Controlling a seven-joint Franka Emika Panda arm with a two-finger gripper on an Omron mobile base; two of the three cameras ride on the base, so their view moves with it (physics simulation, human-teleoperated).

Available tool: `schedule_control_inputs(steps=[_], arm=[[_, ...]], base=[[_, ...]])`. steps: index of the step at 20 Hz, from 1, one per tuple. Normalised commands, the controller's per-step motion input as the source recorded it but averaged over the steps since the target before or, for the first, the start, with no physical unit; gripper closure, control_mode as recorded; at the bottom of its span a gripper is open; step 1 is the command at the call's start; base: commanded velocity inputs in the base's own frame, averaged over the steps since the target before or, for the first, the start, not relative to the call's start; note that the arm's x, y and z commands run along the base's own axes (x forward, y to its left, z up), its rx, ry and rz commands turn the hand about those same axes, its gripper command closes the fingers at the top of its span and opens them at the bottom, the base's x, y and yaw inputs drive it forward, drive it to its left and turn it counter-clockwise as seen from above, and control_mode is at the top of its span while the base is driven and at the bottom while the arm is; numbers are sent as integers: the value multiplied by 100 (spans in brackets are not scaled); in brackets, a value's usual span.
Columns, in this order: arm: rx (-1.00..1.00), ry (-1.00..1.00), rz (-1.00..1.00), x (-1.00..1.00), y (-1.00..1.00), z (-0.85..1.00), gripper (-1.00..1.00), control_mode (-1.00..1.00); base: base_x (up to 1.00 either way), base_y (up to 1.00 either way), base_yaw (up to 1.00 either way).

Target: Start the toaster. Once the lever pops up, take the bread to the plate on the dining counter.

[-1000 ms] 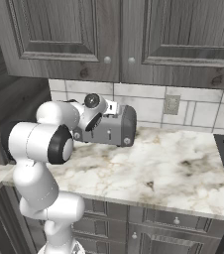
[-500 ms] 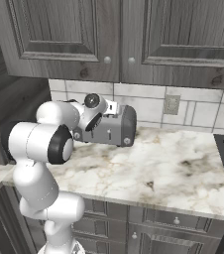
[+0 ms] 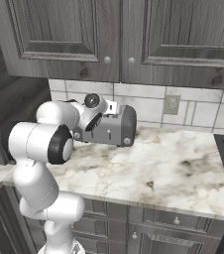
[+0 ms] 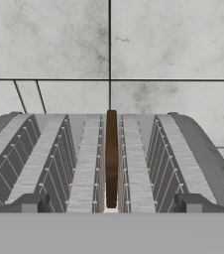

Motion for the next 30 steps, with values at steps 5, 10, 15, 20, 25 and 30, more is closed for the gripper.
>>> schedule_control_inputs(steps=[5,10,15,20,25,30], arm=[[0,0,0,0,0,0,-100,-100],[0,0,0,0,0,0,-100,-100],[0,0,0,0,0,0,-100,-100],[0,0,0,0,0,0,-100,-100],[0,0,0,0,0,0,-100,-100],[0,0,0,0,0,0,-100,-100]], base=[[0,0,0],[0,0,0],[0,0,0],[0,0,0],[0,0,0],[0,0,0]])
